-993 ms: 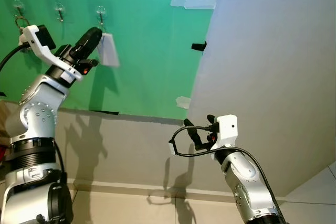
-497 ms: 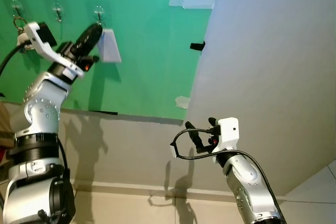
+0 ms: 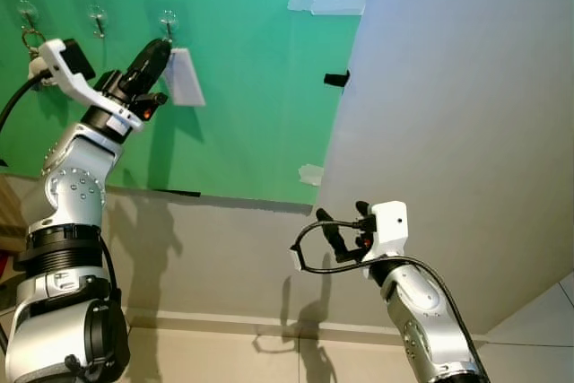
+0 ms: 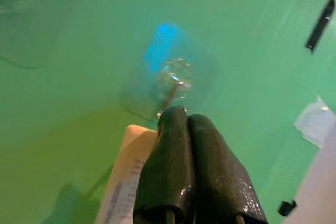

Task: Hang keys on a hook

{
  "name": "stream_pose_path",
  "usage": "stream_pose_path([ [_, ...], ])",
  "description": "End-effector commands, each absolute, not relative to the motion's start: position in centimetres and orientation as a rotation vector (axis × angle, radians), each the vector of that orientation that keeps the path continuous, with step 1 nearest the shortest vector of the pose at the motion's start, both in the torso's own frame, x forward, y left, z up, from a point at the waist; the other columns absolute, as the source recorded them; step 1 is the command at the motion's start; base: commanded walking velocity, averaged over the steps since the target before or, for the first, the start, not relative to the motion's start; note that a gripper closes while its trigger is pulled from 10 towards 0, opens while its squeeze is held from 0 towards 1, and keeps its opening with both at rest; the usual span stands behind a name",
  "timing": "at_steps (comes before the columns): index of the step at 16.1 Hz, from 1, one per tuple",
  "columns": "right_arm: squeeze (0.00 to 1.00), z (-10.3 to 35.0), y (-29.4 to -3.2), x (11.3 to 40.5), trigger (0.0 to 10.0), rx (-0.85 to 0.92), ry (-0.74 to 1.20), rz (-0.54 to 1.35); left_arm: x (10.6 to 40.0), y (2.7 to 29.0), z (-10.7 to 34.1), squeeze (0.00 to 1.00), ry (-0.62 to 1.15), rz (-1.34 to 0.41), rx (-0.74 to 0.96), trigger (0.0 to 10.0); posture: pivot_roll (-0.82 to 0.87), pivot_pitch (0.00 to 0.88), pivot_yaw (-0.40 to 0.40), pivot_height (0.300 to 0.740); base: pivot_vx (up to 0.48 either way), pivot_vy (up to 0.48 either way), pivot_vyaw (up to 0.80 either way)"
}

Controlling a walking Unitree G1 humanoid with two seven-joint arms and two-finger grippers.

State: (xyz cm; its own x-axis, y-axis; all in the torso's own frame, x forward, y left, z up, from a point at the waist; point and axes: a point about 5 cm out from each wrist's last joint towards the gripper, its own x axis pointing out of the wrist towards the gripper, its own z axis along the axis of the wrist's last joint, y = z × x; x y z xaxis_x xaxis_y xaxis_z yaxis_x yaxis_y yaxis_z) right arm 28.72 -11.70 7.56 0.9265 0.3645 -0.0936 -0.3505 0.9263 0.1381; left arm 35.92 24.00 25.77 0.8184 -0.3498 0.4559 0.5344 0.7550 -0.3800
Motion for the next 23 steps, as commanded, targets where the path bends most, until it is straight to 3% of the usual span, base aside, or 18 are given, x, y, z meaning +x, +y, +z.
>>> stream_pose_path([
  [1,1.0,7.8,-12.0,28.8,10.0,0.107,0.116,0.365,36.3,23.7,26.6,0.0,-0.392,-0.49,-0.515,10.0,0.0,0.0,-0.07,0.74,0.0,0.0,0.0],
  [8,1.0,7.8,-11.9,28.7,10.0,0.108,0.121,0.371,36.8,23.8,25.0,0.0,-0.355,-0.464,-0.66,10.0,-0.01,0.0,-0.065,0.74,0.0,0.0,0.0],
  [14,1.0,7.6,-11.9,28.8,10.0,0.107,0.129,0.372,36.9,22.5,22.7,0.0,-0.256,-0.413,-0.544,10.0,0.0,0.0,-0.065,0.74,0.0,0.0,0.0],
  [15,1.0,7.6,-11.9,28.8,10.0,0.105,0.129,0.374,36.9,22.6,22.4,1.0,-0.256,-0.362,-0.453,10.0,0.0,0.0,-0.066,0.74,0.0,0.0,0.0],
  [19,1.0,7.5,-11.8,28.8,10.0,0.099,0.132,0.384,35.4,22.3,23.5,1.0,-0.339,-0.27,-0.112,10.0,0.02,0.0,-0.073,0.74,0.0,0.0,0.0],
  [23,1.0,7.4,-11.6,28.8,10.0,0.095,0.137,0.399,34.0,21.7,23.3,1.0,-0.373,-0.152,0.105,10.0,0.03,0.0,-0.074,0.74,0.0,0.0,0.0],
])
